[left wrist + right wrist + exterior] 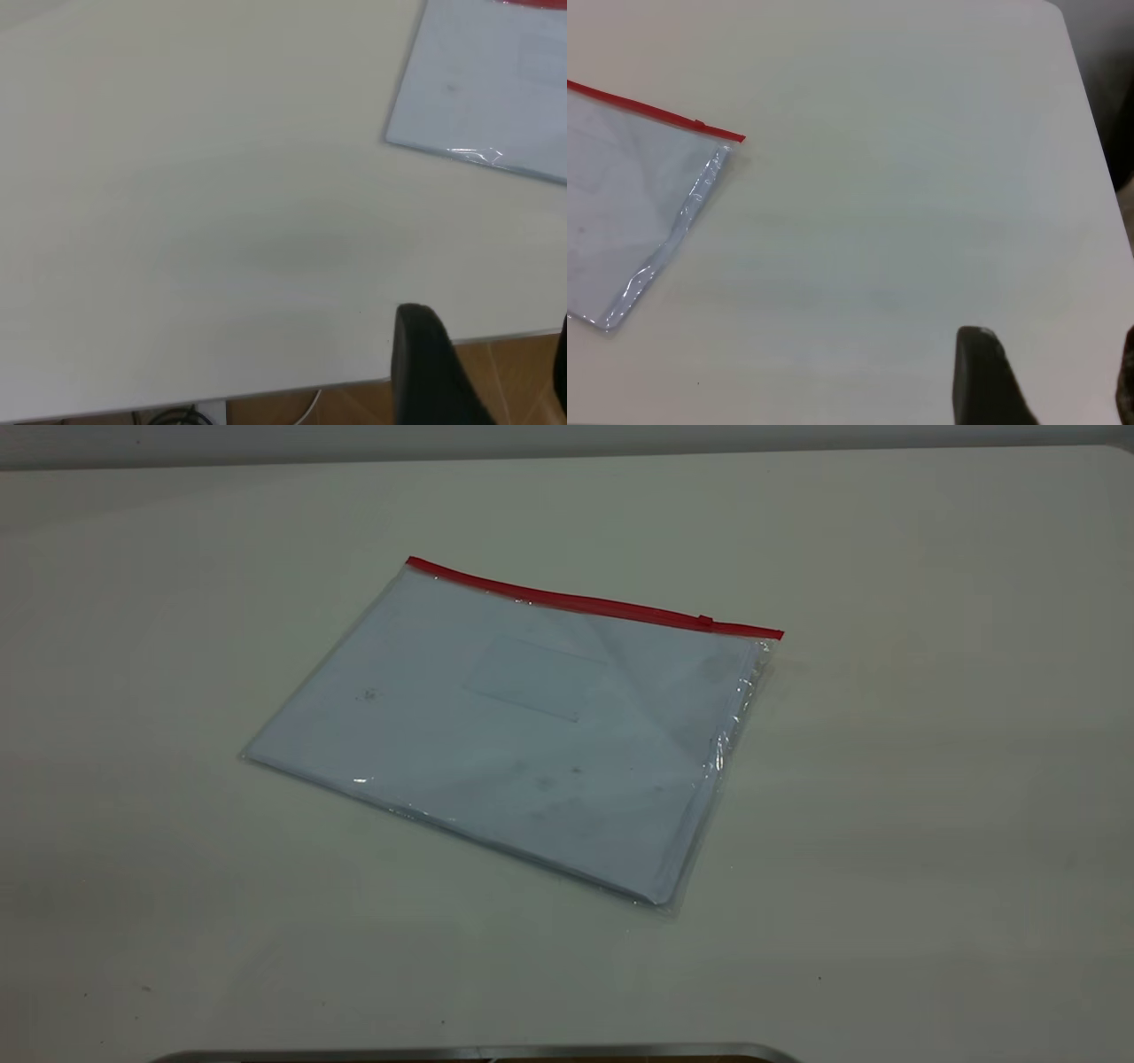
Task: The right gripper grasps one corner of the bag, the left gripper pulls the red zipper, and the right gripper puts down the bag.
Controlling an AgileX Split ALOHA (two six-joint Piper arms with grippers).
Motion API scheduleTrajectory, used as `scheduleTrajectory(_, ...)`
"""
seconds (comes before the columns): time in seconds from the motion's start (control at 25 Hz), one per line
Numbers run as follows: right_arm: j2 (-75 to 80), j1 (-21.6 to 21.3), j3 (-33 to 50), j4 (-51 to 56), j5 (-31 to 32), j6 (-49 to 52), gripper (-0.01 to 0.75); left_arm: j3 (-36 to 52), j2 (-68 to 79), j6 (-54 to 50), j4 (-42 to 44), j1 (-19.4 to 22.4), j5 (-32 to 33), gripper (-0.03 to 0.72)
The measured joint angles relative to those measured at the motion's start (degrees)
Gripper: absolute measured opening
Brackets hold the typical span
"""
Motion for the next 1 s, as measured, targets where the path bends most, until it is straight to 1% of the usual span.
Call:
scheduleTrajectory(0.28,0.00,0.00,0.00,0.14,0.00,0.00,0.397,0.00,0.00,0.00,0.00,0.00,0.00,0.410)
scheduleTrajectory(0.36,0.00,0.00,0.00,1.93,-0.14,0.00,0.397,-0.34,0.00,0.00,0.00,0.00,-0.15,0.410)
scheduleTrajectory(0.48,1.49,0.00,0.00,8.08,-0.83,-0.76,0.401,-2.43,2.14,0.00,0.00,0.00,-3.02,0.410)
scheduleTrajectory(0.56,4.96,0.00,0.00,12.74,-2.75,-3.25,0.416,-4.37,6.48,-0.82,-0.11,0.00,-6.69,0.410)
scheduleTrajectory(0.68,14.44,0.00,0.00,18.45,-8.37,-9.64,0.470,-7.40,16.85,-1.59,-1.07,0.00,-12.97,0.410)
scheduleTrajectory(0.72,18.14,0.00,0.00,19.65,-11.09,-11.82,0.498,-8.48,21.10,-1.61,-1.20,0.00,-15.08,0.412)
scheduleTrajectory(0.84,29.09,0.00,0.00,23.06,-19.90,-16.81,0.550,-11.54,33.35,0.15,-2.42,0.00,-20.29,0.437)
scheduleTrajectory(1.0,44.21,0.00,0.00,30.82,-31.84,-24.93,0.567,-14.98,48.59,6.70,-8.35,0.00,-27.68,0.485)
